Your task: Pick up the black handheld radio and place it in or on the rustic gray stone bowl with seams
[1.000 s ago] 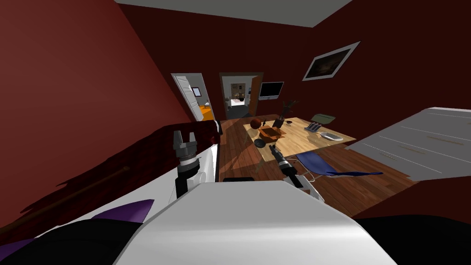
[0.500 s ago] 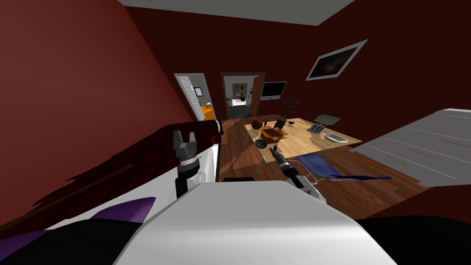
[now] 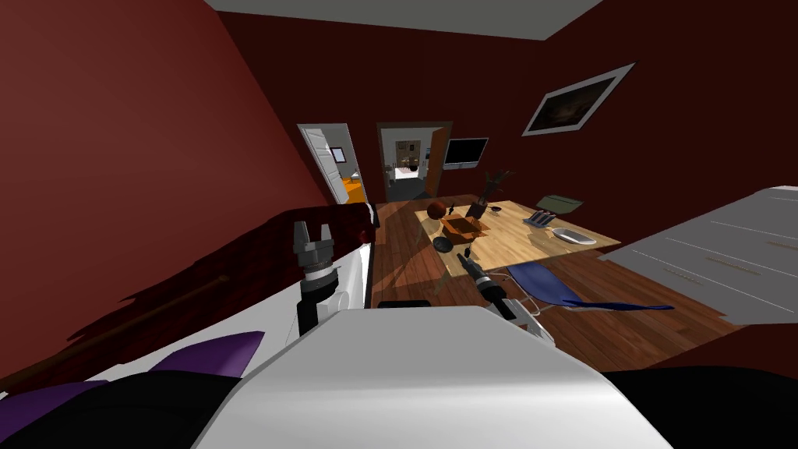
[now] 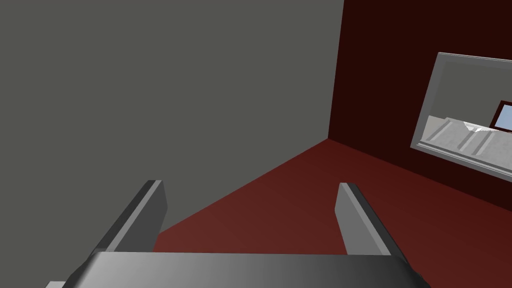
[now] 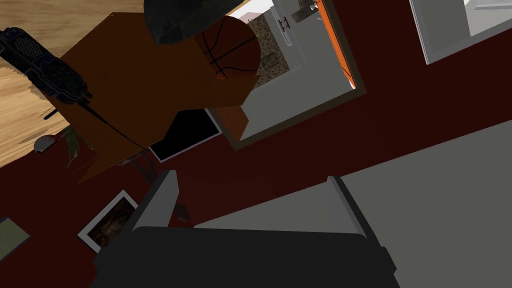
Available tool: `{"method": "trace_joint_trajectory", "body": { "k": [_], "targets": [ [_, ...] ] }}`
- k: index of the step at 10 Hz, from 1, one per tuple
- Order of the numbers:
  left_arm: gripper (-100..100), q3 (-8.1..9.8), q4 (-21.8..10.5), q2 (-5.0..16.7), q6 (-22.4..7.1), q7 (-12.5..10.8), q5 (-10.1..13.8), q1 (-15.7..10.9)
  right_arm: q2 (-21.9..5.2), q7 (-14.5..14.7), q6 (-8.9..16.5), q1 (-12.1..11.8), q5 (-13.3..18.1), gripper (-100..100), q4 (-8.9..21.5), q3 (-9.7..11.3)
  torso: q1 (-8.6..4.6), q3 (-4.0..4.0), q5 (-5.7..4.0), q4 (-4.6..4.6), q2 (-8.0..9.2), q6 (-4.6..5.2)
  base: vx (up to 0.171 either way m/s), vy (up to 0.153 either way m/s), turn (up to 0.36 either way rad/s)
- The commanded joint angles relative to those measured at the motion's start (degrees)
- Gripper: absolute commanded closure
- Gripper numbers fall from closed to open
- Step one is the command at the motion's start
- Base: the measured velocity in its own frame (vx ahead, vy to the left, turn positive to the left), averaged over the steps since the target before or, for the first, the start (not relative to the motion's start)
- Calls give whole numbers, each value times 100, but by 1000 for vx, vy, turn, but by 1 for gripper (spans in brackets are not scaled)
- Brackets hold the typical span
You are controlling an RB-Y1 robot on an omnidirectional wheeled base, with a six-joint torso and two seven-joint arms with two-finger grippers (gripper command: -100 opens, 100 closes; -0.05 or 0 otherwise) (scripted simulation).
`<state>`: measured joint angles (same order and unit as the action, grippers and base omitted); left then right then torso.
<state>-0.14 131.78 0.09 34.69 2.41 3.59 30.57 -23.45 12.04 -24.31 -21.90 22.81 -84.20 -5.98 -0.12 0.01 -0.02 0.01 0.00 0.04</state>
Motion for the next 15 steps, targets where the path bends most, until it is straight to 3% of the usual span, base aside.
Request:
{"method": "trace_joint_trajectory", "body": {
  "k": [1,6,9,15],
  "targets": [
    [0,0,0,0,0,0,0,0,-2,-2,2,-5,1,-100,-5,0,0,0,0,0,0,0,3,-2,14],
    [0,0,0,0,0,0,0,0,-2,-2,2,-5,1,-100,-5,0,6,0,2,0,0,0,-1,-1,-3],
    [0,0,0,0,0,0,0,0,-165,39,50,9,296,-100,371,-75,14,-4,3,-2,-7,-1,13,22,63],
    [0,0,0,0,0,0,0,0,-206,51,64,14,365,-100,462,-93,8,-2,2,0,-3,-1,2,1,11]
  ]
}}
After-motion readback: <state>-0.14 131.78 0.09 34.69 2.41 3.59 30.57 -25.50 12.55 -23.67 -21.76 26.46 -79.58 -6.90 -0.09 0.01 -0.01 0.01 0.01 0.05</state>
